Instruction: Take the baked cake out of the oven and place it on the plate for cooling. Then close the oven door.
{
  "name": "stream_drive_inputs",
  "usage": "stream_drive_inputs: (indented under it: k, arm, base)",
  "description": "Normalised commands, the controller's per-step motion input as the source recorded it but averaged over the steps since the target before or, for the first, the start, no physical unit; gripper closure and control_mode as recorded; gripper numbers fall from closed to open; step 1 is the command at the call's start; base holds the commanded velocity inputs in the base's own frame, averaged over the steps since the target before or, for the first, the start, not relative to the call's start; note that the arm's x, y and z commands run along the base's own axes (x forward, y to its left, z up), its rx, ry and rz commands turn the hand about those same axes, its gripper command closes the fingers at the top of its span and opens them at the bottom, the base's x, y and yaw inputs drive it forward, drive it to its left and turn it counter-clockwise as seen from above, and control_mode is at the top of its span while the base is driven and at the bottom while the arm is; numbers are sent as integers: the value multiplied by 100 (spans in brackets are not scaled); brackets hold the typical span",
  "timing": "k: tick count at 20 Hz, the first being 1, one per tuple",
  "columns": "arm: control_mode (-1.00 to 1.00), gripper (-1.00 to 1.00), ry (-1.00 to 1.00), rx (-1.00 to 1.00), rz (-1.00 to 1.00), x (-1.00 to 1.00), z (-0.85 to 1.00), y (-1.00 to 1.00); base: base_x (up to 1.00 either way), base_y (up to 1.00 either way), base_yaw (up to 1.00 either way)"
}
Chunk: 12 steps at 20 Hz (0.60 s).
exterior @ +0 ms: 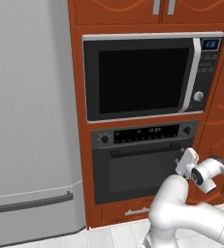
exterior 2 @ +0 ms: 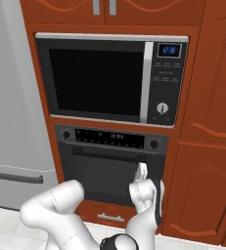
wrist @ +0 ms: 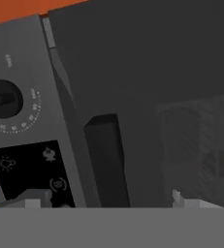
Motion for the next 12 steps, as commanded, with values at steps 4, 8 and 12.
stream_drive_inputs:
  k: [4,8,12]
  arm:
    - [-100,-100,-5,0,0,6,-3,0]
    - [-100,-100,-3,0,0,9,0,0]
    - [-100,-100,0,0,0,9,0,0]
  base:
    - [0,0,0]
    - [0,0,0]
    - [0,0,0]
